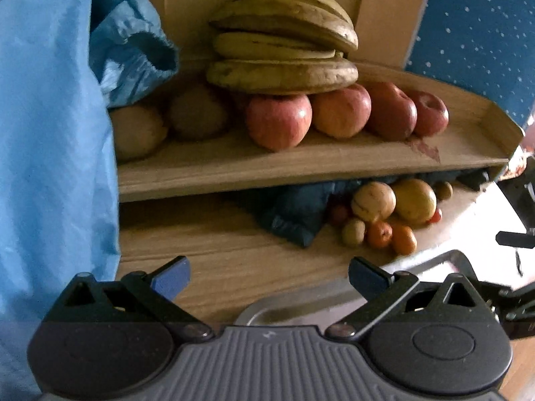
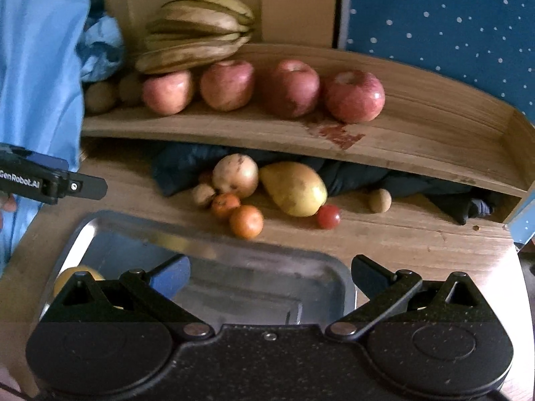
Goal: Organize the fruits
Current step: 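Move both open tools back to the fruits under the shelf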
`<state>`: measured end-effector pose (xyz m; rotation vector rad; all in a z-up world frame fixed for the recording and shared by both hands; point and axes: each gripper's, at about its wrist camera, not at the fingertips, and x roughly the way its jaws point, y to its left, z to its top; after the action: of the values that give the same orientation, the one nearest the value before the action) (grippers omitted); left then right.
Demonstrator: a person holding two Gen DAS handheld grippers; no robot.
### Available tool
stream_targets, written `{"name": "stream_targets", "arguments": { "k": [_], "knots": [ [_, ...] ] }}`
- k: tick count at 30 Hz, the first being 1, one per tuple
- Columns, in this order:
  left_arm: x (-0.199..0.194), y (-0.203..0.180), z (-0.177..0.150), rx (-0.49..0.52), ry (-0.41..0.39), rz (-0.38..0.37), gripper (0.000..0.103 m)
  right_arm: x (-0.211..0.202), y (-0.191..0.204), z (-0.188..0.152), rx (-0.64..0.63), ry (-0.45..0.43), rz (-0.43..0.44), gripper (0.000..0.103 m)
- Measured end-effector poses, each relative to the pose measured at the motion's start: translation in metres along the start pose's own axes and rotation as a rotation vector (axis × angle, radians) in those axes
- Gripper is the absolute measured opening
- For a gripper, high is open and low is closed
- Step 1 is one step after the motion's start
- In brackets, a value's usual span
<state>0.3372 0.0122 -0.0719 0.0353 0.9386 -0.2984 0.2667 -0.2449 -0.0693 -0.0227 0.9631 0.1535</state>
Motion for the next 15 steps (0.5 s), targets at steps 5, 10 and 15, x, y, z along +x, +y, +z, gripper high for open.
{"name": "stream_targets", "arguments": {
  "k": [5, 10, 15],
  "knots": [
    [0.012, -0.013, 0.011, -0.020, 0.003, 0.000, 0.103, 0.008, -0.004, 0.010, 0.003, 0.003, -0.008, 0.102],
    [0.030, -0.031, 0.017, 0.030, 0.052, 0.049, 0.103, 0.018, -0.004, 0.016, -0.016, 0.018, 0.001, 0.102],
    [0.047, -0.039, 0.019, 0.027, 0.105, 0.049, 0.103, 0.029, -0.003, 0.021, -0.024, 0.040, 0.011, 0.102]
  ]
}}
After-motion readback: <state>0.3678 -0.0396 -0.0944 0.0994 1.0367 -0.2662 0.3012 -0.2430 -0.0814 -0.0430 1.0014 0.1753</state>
